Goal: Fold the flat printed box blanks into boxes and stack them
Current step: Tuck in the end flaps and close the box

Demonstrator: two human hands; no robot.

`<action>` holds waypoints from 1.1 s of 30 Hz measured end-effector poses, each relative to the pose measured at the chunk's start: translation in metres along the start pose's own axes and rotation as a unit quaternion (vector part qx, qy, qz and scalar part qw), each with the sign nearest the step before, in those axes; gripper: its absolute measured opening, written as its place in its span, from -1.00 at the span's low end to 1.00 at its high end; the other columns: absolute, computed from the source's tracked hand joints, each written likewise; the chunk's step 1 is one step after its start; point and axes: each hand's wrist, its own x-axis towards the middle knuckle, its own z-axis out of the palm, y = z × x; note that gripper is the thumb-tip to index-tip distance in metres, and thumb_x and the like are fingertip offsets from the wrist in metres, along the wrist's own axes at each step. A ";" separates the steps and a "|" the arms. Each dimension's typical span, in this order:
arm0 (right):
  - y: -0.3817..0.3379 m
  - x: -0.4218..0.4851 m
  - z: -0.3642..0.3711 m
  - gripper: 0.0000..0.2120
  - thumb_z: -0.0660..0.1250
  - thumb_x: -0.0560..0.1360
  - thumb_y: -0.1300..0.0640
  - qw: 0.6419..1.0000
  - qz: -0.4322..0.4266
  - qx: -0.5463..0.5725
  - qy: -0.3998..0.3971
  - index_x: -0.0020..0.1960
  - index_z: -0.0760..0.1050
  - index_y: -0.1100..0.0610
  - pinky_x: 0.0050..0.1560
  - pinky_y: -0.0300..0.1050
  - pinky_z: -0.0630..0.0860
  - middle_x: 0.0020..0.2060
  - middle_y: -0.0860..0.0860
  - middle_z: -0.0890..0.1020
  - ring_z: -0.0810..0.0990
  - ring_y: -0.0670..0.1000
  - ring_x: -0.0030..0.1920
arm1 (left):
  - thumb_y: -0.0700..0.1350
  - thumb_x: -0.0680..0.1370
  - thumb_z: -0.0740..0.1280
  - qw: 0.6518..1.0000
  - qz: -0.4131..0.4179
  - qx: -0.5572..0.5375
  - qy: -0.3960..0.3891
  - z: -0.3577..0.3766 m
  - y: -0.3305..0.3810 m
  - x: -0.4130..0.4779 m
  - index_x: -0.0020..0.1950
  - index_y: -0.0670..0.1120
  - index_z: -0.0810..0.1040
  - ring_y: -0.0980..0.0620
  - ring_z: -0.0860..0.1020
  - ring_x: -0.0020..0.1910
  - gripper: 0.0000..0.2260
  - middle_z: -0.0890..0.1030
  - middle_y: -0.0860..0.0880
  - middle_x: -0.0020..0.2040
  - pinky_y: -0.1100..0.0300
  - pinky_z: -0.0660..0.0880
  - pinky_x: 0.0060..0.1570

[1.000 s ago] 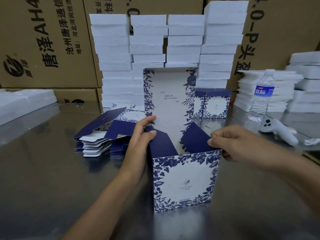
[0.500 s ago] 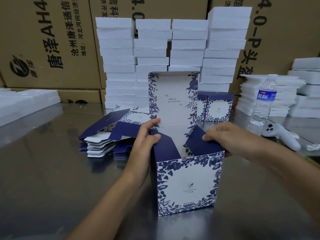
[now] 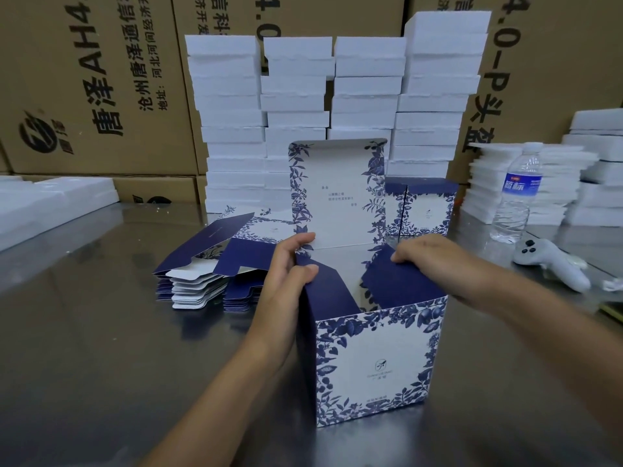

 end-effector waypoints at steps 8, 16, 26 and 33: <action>-0.001 0.013 0.004 -0.74 0.21 0.51 0.13 1.000 0.006 0.012 0.014 -0.34 0.30 0.10 -0.58 -0.35 0.17 -0.53 0.01 0.32 0.26 -0.05 -0.56 | -0.09 0.35 0.23 1.000 -0.007 -0.014 -0.007 -0.001 -0.002 0.001 0.02 0.18 0.57 -0.03 0.52 -0.04 -0.70 0.56 0.07 -0.02 0.06 0.45 -0.02; 0.001 0.017 0.005 -0.74 0.19 0.50 0.17 1.000 -0.007 0.020 0.011 -0.35 0.25 0.10 -0.52 -0.26 0.14 -0.56 -0.01 0.26 0.20 -0.05 -0.55 | -0.11 0.35 0.23 0.999 -0.016 -0.050 -0.005 -0.002 -0.002 0.003 0.00 0.14 0.58 -0.04 0.53 -0.09 -0.71 0.57 0.05 -0.08 0.07 0.46 -0.12; 0.016 0.018 0.013 -0.61 0.23 0.47 0.12 0.994 -0.013 0.075 0.076 -0.52 0.31 0.03 -0.64 -0.39 0.18 -0.60 -0.12 0.38 0.30 -0.14 -0.62 | -0.12 0.36 0.20 0.997 -0.018 -0.072 -0.022 -0.002 -0.002 0.002 -0.01 0.08 0.54 -0.01 0.52 -0.15 -0.74 0.61 0.10 -0.14 0.13 0.44 -0.21; 0.016 0.014 0.010 -0.58 0.18 0.49 0.23 0.990 -0.088 0.087 0.060 -0.50 0.18 0.00 -0.61 -0.35 0.13 -0.59 -0.13 0.23 0.15 -0.15 -0.58 | -0.11 0.34 0.19 0.997 -0.019 -0.077 -0.023 -0.001 0.001 0.001 -0.02 0.04 0.53 0.03 0.51 -0.18 -0.73 0.60 0.11 -0.12 0.17 0.42 -0.25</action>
